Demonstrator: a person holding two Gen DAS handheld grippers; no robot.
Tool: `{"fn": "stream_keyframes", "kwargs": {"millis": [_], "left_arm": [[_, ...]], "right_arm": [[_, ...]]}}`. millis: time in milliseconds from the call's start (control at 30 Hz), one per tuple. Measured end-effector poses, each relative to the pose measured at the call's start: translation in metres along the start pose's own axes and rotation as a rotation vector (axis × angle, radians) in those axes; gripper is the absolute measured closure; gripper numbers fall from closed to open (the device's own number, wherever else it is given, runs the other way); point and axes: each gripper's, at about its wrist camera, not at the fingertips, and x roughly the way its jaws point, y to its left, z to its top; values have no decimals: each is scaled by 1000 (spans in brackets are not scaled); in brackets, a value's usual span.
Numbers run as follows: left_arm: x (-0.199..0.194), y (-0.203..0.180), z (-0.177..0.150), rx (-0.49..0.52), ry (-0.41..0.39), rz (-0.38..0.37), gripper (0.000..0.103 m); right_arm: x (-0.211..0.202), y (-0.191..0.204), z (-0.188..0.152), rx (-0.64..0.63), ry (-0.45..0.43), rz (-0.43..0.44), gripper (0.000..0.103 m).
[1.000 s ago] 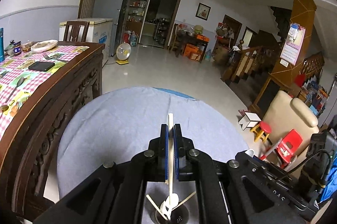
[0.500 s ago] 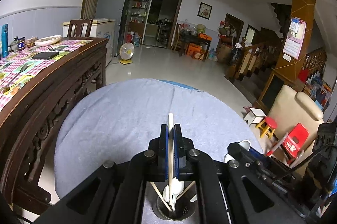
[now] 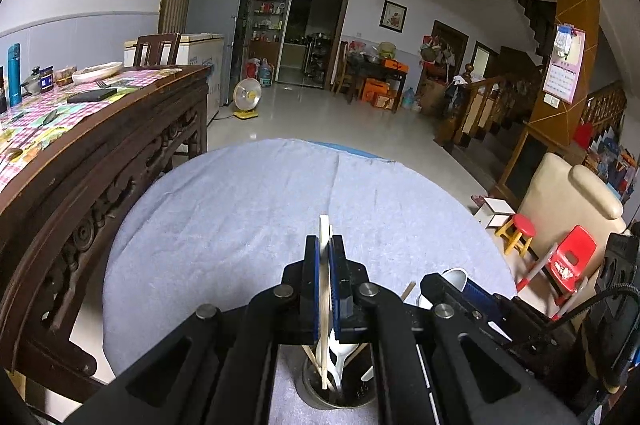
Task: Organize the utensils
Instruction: 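Lower the white spoon and chopstick into the dark cup with both grippers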
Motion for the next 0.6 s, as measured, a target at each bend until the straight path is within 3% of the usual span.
{"fn": "stream_keyframes", "kwargs": {"millis": [600], "left_arm": [[2,12,-10,-51,10,-24,99]], "right_arm": [[1,-10,-8,39,-13,1,78]]}}
